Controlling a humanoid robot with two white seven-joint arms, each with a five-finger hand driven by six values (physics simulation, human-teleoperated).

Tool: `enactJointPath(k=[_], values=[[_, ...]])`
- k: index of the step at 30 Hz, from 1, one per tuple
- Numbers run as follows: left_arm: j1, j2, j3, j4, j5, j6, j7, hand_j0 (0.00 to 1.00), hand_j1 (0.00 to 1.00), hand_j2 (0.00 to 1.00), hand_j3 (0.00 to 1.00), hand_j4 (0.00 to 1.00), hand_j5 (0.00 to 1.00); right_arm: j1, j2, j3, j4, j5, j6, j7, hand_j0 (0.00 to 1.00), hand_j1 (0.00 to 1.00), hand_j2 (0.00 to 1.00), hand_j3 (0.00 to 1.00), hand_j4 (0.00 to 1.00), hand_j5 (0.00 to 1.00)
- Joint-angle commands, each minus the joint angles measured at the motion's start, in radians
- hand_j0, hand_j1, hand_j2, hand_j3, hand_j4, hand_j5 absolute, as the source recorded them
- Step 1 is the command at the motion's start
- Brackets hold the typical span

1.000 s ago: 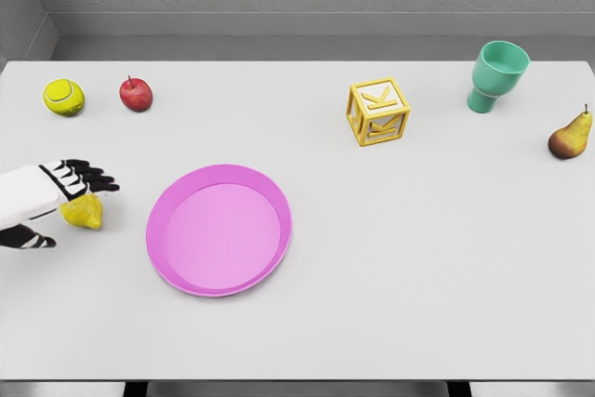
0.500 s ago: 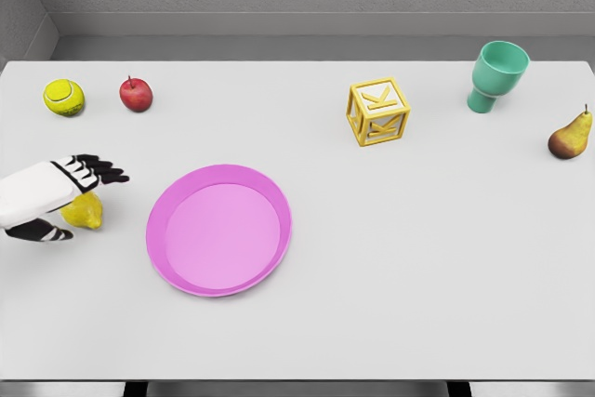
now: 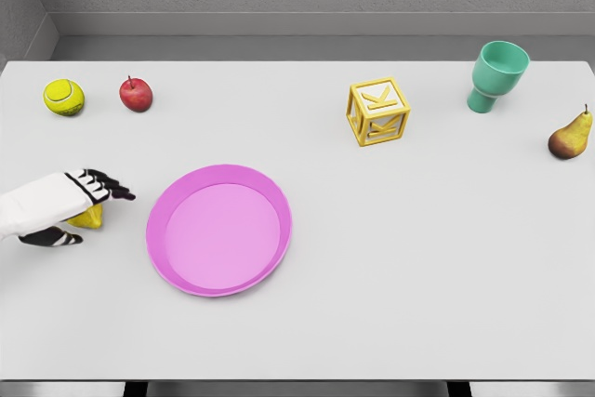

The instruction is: Put the lemon on the plate with left arm

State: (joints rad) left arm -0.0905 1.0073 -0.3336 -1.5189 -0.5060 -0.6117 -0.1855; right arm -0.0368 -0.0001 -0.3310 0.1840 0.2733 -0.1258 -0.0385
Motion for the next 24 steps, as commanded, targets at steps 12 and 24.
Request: enactJointPath(k=[12, 24], values=[[-0.025, 0.001, -0.010, 0.068, -0.026, 0.001, 0.003, 0.74, 0.74, 0.74, 0.74, 0.74, 0.74, 0.000, 0.000, 0.000, 0.000, 0.000, 0.000, 0.000, 1.00, 1.00, 1.00, 1.00, 1.00, 1.00], [-0.031, 0.007, -0.013, 0.071, -0.037, 0.001, 0.000, 0.51, 0.51, 0.51, 0.51, 0.51, 0.51, 0.000, 0.000, 0.000, 0.000, 0.000, 0.000, 0.000, 1.00, 1.00, 1.00, 1.00, 1.00, 1.00]])
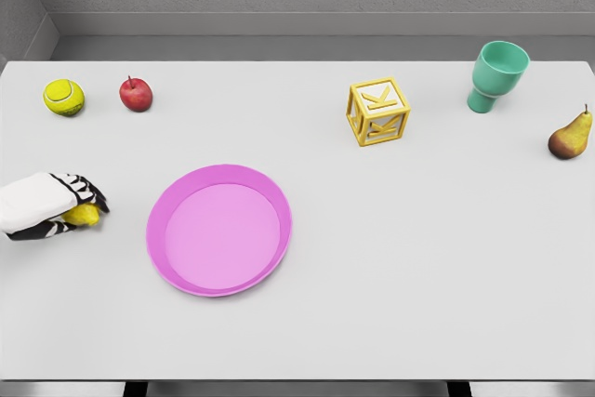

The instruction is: Put the lemon on the plate with left arm

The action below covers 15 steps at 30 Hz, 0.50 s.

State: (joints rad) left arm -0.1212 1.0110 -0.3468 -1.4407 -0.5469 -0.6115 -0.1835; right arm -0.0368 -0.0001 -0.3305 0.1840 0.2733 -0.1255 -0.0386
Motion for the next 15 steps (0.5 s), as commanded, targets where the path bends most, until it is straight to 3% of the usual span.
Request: enactJointPath(k=[1, 9, 15], values=[[0.000, 0.008, 0.000, -0.020, 0.008, 0.001, -0.002, 0.50, 0.50, 0.50, 0.50, 0.50, 0.50, 0.000, 0.000, 0.001, 0.000, 0.000, 0.000, 0.000, 1.00, 1.00, 1.00, 1.00, 1.00, 1.00], [-0.037, 0.011, 0.003, -0.036, 0.051, 0.001, -0.001, 0.46, 0.46, 0.46, 0.46, 0.46, 0.46, 0.000, 0.000, -0.001, 0.000, 0.000, 0.000, 0.000, 1.00, 1.00, 1.00, 1.00, 1.00, 1.00], [-0.052, 0.004, 0.009, -0.130, 0.073, 0.001, -0.001, 0.46, 0.46, 0.46, 0.46, 0.46, 0.46, 0.000, 0.000, -0.001, 0.000, 0.000, 0.000, 0.000, 1.00, 1.00, 1.00, 1.00, 1.00, 1.00]])
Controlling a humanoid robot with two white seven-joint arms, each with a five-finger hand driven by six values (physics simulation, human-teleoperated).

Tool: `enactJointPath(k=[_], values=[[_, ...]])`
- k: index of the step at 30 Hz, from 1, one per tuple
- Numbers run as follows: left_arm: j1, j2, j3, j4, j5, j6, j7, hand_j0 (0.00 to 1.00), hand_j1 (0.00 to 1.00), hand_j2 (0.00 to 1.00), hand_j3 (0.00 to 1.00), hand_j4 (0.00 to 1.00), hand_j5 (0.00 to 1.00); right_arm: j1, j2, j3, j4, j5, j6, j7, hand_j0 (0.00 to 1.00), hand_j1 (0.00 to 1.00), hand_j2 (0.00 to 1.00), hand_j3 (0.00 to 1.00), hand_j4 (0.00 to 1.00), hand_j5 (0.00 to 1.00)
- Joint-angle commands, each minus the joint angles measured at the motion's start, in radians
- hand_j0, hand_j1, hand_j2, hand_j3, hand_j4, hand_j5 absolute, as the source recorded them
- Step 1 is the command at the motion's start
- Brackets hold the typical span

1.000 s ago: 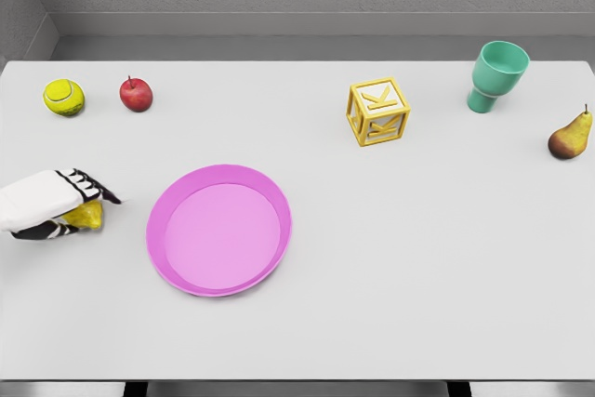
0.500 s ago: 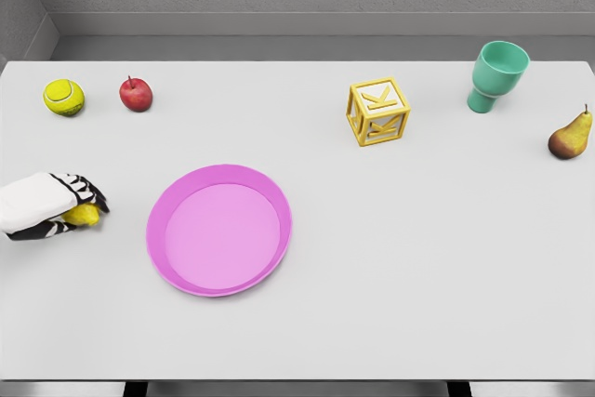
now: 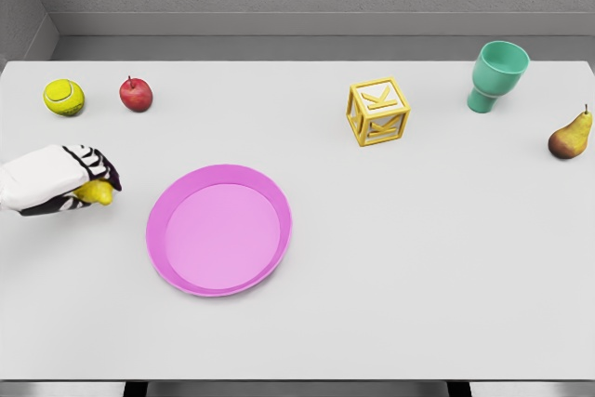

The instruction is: Put the lemon on the plate with left arm

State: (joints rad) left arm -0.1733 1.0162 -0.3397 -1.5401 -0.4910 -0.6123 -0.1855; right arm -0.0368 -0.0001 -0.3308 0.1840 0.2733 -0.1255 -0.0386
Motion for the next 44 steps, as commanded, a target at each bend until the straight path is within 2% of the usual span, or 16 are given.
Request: enactJointPath(k=[1, 4, 9, 13, 15, 23, 25, 26, 27, 28, 32, 34, 36, 39, 41, 44], values=[[0.000, -0.004, 0.002, -0.052, 0.019, 0.001, 0.001, 0.46, 0.46, 0.46, 0.46, 0.46, 0.46, 0.000, 0.000, 0.001, 0.000, 0.000, 0.000, 0.000, 1.00, 1.00, 1.00, 1.00, 1.00, 1.00], [0.000, -0.007, -0.007, -0.124, 0.019, 0.001, 0.001, 0.47, 0.47, 0.47, 0.47, 0.47, 0.47, 0.000, 0.000, 0.001, 0.000, 0.000, 0.000, 0.000, 1.00, 1.00, 1.00, 1.00, 1.00, 1.00], [-0.008, -0.044, -0.009, -0.166, 0.017, 0.001, 0.000, 0.46, 0.46, 0.46, 0.46, 0.46, 0.46, 0.000, 0.000, 0.000, 0.000, 0.000, 0.000, 0.000, 1.00, 1.00, 1.00, 1.00, 1.00, 1.00], [-0.029, -0.090, -0.042, -0.187, 0.009, 0.001, -0.003, 0.47, 0.47, 0.47, 0.47, 0.47, 0.47, 0.000, 0.000, 0.001, 0.000, 0.000, 0.001, 0.000, 1.00, 1.00, 1.00, 1.00, 1.00, 1.00], [-0.041, -0.116, -0.056, -0.193, 0.011, 0.001, -0.042, 0.47, 0.47, 0.47, 0.47, 0.47, 0.47, 0.000, 0.000, -0.001, 0.000, 0.000, 0.000, 0.000, 1.00, 1.00, 1.00, 1.00, 1.00, 1.00], [-0.086, -0.176, -0.144, -0.232, 0.009, 0.001, -0.045, 0.48, 0.48, 0.48, 0.48, 0.48, 0.48, 0.000, 0.000, 0.000, 0.000, 0.000, 0.000, 0.000, 1.00, 1.00, 1.00, 1.00, 1.00, 1.00], [-0.086, -0.177, -0.145, -0.232, 0.008, 0.001, -0.045, 0.48, 0.48, 0.48, 0.48, 0.48, 0.48, 0.000, 0.000, -0.001, 0.000, 0.000, 0.000, 0.000, 1.00, 1.00, 1.00, 1.00, 1.00, 1.00], [-0.086, -0.176, -0.145, -0.230, 0.011, 0.001, -0.043, 0.65, 0.65, 0.65, 0.65, 0.65, 0.65, 0.000, 0.000, -0.001, 0.000, 0.000, 0.001, 0.000, 1.00, 1.00, 1.00, 1.00, 1.00, 1.00], [-0.084, -0.176, -0.145, -0.230, 0.019, 0.001, -0.040, 0.93, 0.93, 0.93, 0.93, 0.93, 0.93, 0.000, 0.000, 0.001, 0.000, 0.000, 0.000, 0.000, 1.00, 1.00, 1.00, 1.00, 1.00, 1.00], [-0.086, -0.174, -0.142, -0.229, 0.020, 0.001, -0.040, 1.00, 1.00, 1.00, 1.00, 1.00, 1.00, 0.000, 0.000, 0.000, 0.000, 0.000, 0.000, 0.000, 1.00, 1.00, 1.00, 1.00, 1.00, 1.00], [-0.087, -0.166, -0.125, -0.221, 0.020, 0.001, -0.040, 1.00, 1.00, 1.00, 1.00, 1.00, 1.00, 0.000, 0.000, -0.001, 0.000, 0.000, 0.000, 0.000, 1.00, 1.00, 1.00, 1.00, 1.00, 1.00], [-0.084, -0.133, -0.061, -0.210, 0.023, 0.001, -0.039, 1.00, 1.00, 1.00, 1.00, 1.00, 1.00, 0.000, 0.000, 0.001, 0.000, 0.000, 0.000, 0.000, 1.00, 1.00, 1.00, 1.00, 1.00, 1.00], [-0.067, -0.105, 0.044, -0.127, 0.054, 0.001, -0.037, 1.00, 1.00, 1.00, 1.00, 1.00, 1.00, 0.000, 0.000, -0.001, 0.000, 0.000, 0.000, 0.000, 1.00, 1.00, 1.00, 1.00, 1.00, 1.00], [-0.066, -0.091, 0.133, -0.005, 0.074, 0.001, -0.037, 1.00, 1.00, 1.00, 1.00, 1.00, 1.00, 0.000, 0.000, 0.000, 0.000, 0.000, 0.001, 0.000, 1.00, 1.00, 1.00, 1.00, 1.00, 1.00], [-0.066, -0.090, 0.133, -0.005, 0.075, 0.001, -0.040, 1.00, 1.00, 1.00, 1.00, 1.00, 1.00, 0.000, 0.000, -0.001, 0.000, 0.000, 0.000, 0.000, 1.00, 1.00, 1.00, 1.00, 1.00, 1.00], [-0.035, -0.090, 0.113, -0.014, 0.075, 0.001, -0.043, 1.00, 1.00, 1.00, 1.00, 1.00, 1.00, 0.000, 0.000, -0.001, 0.000, 0.000, 0.000, 0.000, 1.00, 1.00, 1.00, 1.00, 1.00, 1.00]])
